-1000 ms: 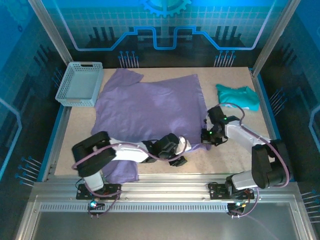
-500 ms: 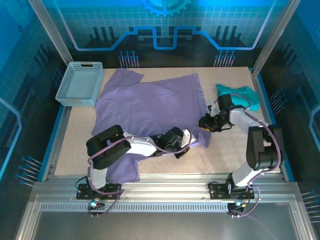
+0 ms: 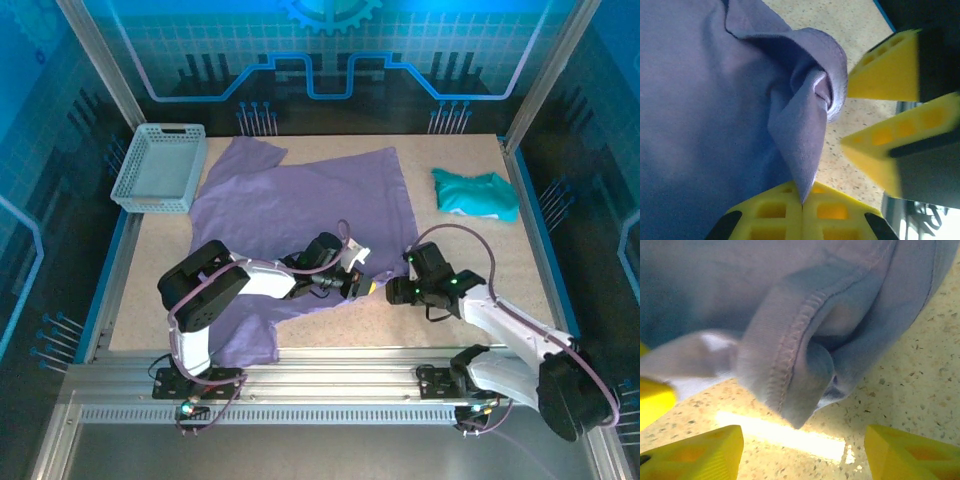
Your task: Fold the inside-out t-shirt
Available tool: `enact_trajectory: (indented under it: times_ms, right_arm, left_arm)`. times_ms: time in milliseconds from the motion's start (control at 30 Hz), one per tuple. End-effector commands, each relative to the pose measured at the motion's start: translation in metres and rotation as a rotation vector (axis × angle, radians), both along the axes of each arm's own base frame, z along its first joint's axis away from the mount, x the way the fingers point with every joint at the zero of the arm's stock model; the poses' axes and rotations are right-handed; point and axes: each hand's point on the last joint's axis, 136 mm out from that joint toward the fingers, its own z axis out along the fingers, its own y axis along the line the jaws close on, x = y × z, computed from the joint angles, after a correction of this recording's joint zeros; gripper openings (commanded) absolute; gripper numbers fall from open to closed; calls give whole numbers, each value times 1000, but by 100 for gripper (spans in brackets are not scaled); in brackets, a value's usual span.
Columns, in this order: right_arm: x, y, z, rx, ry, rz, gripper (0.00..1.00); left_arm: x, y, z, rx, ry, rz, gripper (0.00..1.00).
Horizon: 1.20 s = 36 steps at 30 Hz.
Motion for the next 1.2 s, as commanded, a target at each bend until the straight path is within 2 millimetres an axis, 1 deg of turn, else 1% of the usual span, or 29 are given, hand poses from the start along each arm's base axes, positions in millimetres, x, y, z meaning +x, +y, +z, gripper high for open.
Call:
enact_trajectory:
  times_ms: [0,67,100,200,233,267,333,400,467,533,600,700,800,967,1067,1167]
  right_arm:
    - [32,5,0,-26,-87,-34,65]
    - [49,9,2,-44,-96,-20,60]
    - [57,6,4,-57,-93,-31,55]
    - [75,-14,13,-54,-62,-109,38]
    - [80,-22,15,-51,-54,-139,34]
    - [85,-25,17,-39,-47,-150,31]
    - [94,-30,18,-39,-17,-161,26]
    - [101,-33,13,-66,23,-155,25]
    - [109,-29,11,-63,45,-134,25]
    - [107,-22,11,-53,68,-87,25]
    - [98,-13,17,-62,60,-12,30]
    - [84,-2,27,-102,15,79,45]
    - [87,1,28,-119,27,123,55]
    - [104,1,22,-196,121,227,61]
    - [106,13,20,-157,151,310,62]
    - [101,31,18,-74,188,387,62]
  left_arm:
    - [-9,-1,11,-71,62,-32,0]
    - [-10,1,11,-71,64,-32,0]
    - [-10,3,10,-68,69,-30,0]
    - [-10,10,6,-65,86,-20,0]
    - [-9,12,6,-64,90,-17,0]
    - [-9,13,6,-65,96,-15,0]
    - [-8,14,6,-70,109,-14,0]
    - [-7,14,5,-70,127,-15,0]
    - [-5,14,3,-72,140,-14,0]
    - [-2,14,2,-75,153,-5,0]
    - [0,15,1,-74,160,0,0]
    - [1,17,0,-68,161,4,0]
    - [1,17,0,-68,160,4,0]
    - [2,17,0,-66,158,2,0]
    - [2,17,0,-66,154,2,0]
    - [2,16,-1,-66,161,5,0]
